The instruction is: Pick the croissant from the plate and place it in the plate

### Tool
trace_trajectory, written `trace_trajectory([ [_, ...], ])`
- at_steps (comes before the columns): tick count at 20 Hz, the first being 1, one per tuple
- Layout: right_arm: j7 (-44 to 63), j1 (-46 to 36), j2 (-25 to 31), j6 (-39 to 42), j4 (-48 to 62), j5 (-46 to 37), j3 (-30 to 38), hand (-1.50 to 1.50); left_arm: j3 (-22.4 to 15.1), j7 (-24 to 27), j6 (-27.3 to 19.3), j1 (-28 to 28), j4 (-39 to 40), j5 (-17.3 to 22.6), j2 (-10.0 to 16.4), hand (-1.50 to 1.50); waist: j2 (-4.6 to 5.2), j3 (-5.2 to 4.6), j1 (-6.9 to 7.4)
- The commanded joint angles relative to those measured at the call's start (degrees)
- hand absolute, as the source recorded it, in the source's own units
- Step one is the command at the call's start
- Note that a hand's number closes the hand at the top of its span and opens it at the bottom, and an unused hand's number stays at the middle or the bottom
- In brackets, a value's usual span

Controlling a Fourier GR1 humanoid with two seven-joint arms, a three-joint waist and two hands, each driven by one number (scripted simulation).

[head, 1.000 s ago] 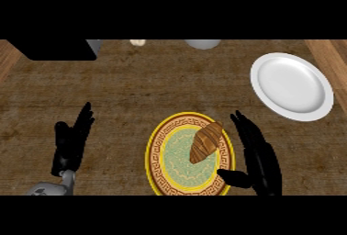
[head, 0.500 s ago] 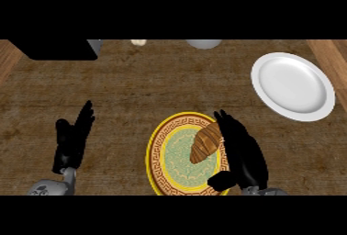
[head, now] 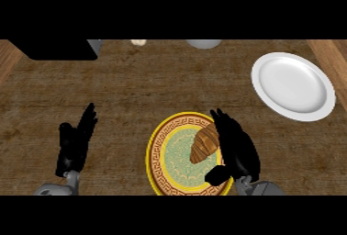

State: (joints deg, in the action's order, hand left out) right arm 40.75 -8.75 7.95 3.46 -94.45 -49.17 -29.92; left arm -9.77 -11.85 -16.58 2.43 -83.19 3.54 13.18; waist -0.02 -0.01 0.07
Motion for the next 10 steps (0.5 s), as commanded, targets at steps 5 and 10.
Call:
trace_trajectory([
  [5,-2.9,1.8,-3.2,3.0,1.1,-2.7,2.7,-1.5,4.0,-3.1,3.3,0.1,-3.0,-2.0,-1.0,0.0,-0.01,0.01,-0.06],
  [10,-8.5,-0.4,-4.2,0.3,9.3,-3.1,6.2,-1.5,3.8,-0.2,3.8,2.3,2.3,-4.0,-3.6,0.0,0.04,0.01,-0.11],
])
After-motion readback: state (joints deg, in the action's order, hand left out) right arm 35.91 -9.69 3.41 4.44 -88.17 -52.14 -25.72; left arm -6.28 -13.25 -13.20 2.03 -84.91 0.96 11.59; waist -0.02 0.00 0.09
